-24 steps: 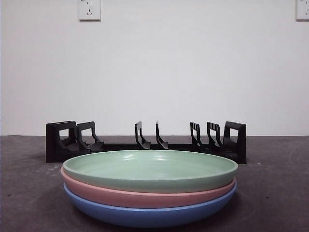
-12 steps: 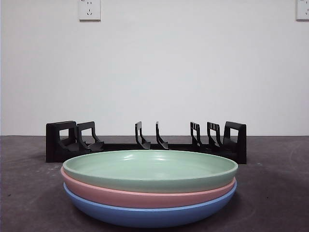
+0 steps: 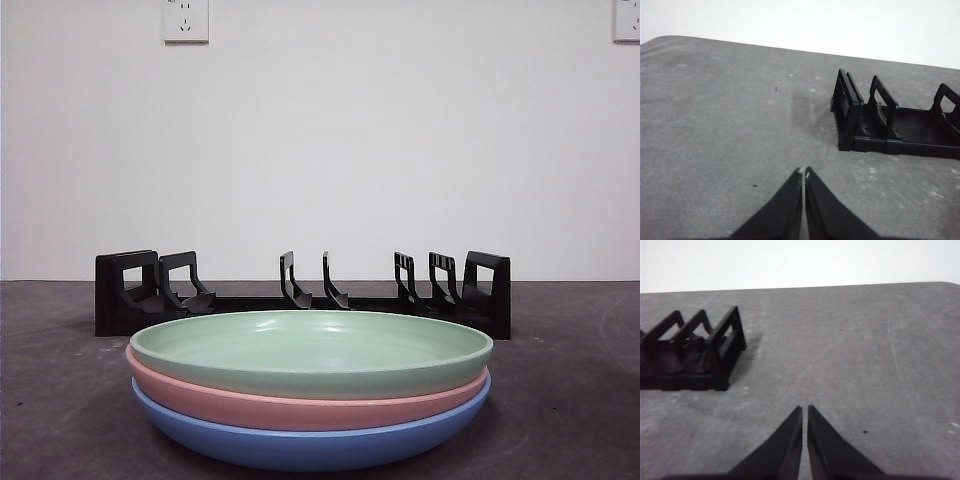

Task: Place the plate

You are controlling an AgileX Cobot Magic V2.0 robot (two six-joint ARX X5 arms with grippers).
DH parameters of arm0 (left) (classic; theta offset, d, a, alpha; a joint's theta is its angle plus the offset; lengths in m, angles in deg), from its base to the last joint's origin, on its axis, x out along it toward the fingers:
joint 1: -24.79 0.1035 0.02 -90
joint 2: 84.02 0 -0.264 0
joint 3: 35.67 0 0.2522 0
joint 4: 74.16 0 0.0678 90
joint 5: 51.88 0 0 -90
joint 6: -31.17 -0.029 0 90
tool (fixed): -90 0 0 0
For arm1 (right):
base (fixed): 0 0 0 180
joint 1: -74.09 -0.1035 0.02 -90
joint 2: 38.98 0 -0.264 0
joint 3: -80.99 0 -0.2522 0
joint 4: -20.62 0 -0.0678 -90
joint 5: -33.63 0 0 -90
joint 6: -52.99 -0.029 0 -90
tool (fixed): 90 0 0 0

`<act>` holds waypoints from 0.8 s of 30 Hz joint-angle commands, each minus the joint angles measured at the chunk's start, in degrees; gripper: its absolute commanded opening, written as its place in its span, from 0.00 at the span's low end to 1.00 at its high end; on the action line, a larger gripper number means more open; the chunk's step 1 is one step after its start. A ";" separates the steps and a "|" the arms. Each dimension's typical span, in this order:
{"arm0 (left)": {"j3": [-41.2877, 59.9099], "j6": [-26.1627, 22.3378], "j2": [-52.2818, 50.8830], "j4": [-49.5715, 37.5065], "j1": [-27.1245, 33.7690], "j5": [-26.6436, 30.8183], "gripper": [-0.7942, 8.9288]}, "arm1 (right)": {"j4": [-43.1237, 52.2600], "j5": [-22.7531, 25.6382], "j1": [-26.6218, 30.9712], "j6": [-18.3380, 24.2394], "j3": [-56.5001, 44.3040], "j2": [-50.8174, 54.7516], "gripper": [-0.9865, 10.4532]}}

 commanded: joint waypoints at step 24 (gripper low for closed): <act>1.05 -0.48 -0.11 0.26 0.00 0.20 0.09 | 1.18 -0.28 0.09 2.93 -0.48 0.15 0.10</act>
